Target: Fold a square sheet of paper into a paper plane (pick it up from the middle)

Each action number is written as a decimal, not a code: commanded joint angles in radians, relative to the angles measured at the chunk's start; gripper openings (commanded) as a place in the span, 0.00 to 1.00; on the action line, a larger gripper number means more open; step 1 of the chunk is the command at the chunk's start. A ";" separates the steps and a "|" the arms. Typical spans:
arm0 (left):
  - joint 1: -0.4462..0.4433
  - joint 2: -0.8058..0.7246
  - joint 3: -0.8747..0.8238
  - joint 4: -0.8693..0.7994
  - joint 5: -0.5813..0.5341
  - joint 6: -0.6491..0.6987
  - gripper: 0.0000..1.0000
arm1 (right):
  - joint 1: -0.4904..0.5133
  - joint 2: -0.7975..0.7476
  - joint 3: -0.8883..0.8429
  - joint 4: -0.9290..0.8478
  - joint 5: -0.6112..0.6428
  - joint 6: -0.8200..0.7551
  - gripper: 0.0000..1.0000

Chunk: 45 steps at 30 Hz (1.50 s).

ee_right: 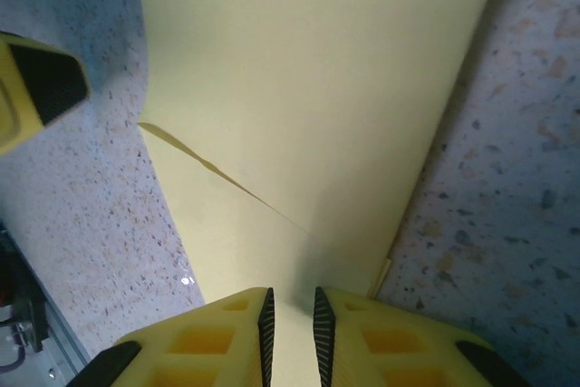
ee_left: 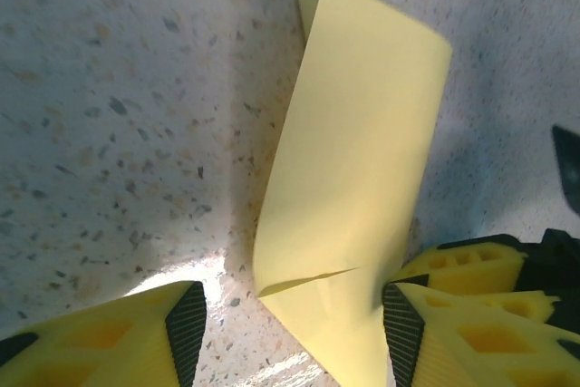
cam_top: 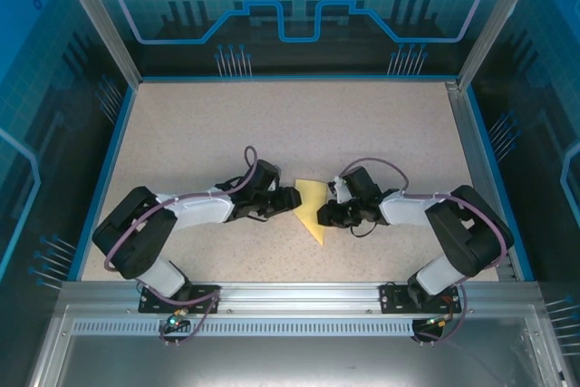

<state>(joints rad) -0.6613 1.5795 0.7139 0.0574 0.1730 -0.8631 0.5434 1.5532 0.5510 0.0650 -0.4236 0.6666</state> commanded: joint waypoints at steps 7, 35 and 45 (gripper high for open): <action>-0.033 0.107 0.073 0.000 0.086 -0.057 0.56 | -0.041 0.016 -0.083 0.023 0.009 0.035 0.23; -0.042 0.093 0.054 0.177 0.146 -0.052 0.19 | -0.055 0.062 -0.013 -0.021 -0.023 -0.011 0.26; -0.044 0.089 0.049 0.214 0.146 -0.085 0.00 | -0.039 -0.087 -0.021 -0.058 0.003 -0.057 0.34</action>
<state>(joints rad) -0.6968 1.6924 0.7765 0.2390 0.2970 -0.9276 0.4969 1.5162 0.5404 0.0547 -0.4694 0.6518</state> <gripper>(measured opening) 0.050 0.333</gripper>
